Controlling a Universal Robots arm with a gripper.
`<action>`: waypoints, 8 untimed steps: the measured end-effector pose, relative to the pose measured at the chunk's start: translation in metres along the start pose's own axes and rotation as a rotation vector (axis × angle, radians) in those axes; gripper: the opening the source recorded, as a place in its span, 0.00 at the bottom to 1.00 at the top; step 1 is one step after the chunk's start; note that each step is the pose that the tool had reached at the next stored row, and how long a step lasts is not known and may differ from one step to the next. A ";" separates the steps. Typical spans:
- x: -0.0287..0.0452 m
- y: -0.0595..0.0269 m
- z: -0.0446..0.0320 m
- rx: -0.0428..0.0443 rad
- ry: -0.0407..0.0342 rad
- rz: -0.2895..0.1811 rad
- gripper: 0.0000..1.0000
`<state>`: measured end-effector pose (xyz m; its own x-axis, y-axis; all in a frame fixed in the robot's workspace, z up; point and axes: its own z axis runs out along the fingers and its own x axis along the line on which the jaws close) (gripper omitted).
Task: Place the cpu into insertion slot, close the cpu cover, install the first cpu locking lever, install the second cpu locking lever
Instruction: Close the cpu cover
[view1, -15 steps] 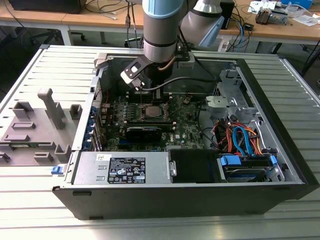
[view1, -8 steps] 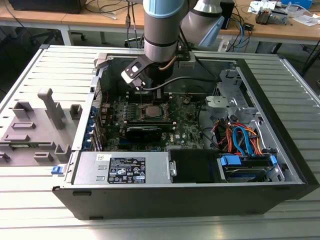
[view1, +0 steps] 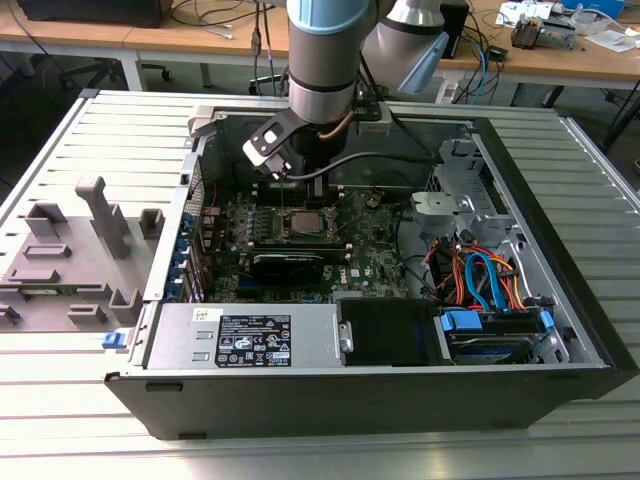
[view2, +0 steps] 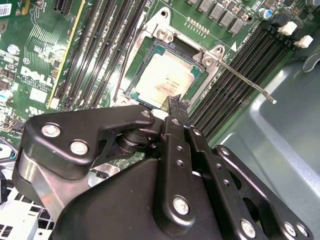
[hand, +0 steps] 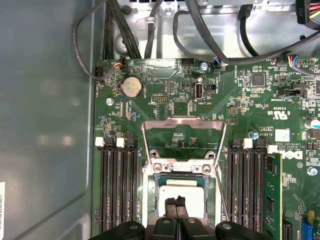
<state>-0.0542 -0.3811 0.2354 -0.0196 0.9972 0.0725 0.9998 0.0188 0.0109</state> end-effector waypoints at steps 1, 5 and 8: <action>0.0001 0.0000 -0.0003 -0.0001 0.0003 0.000 0.11; 0.0001 0.0001 -0.0010 -0.0001 0.0002 0.000 0.11; 0.0001 0.0007 -0.0017 -0.0001 0.0005 0.000 0.11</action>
<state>-0.0535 -0.3811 0.2371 -0.0195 0.9971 0.0729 0.9998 0.0188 0.0110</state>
